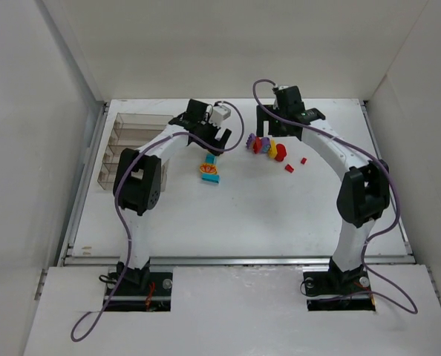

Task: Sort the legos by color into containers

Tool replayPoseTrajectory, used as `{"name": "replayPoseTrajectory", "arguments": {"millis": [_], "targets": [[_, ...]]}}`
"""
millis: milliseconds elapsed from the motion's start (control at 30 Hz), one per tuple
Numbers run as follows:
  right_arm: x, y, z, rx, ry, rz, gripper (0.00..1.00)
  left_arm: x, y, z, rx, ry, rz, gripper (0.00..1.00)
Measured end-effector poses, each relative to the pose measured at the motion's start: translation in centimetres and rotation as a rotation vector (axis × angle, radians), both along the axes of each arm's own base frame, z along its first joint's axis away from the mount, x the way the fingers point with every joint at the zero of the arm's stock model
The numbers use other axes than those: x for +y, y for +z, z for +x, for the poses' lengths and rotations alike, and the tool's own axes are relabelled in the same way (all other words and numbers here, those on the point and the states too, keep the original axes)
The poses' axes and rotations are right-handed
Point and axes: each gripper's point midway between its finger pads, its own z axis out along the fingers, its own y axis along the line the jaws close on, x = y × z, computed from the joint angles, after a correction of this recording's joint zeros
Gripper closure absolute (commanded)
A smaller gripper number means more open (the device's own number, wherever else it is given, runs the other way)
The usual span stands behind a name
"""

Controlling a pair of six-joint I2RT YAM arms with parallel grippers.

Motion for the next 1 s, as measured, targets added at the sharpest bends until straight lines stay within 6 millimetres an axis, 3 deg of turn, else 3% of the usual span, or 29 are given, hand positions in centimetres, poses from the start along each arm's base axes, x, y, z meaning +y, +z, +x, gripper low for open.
{"name": "replayPoseTrajectory", "arguments": {"millis": [433, 600, 633, 767, 1000], "targets": [[0.3, -0.3, -0.1, 0.009, 0.020, 0.006, 0.00, -0.2, -2.8, 0.9, 0.031, 0.061, 0.035, 0.03], [0.4, -0.6, -0.1, 0.016, 0.027, 0.006, 0.00, -0.3, -3.7, 0.8, 0.049, 0.063, 0.038, 0.21], [0.4, -0.6, -0.1, 0.016, 0.027, 0.007, 0.00, -0.4, -3.7, 0.8, 0.051, 0.063, 0.035, 0.31], [0.6, -0.6, -0.1, 0.018, 0.032, 0.011, 0.00, -0.6, -3.6, 0.7, 0.055, 0.059, 0.022, 0.51], [0.9, -0.6, -0.3, 0.023, 0.047, 0.025, 0.00, -1.0, -3.5, 0.6, 0.061, 0.050, 0.004, 0.71]]}}
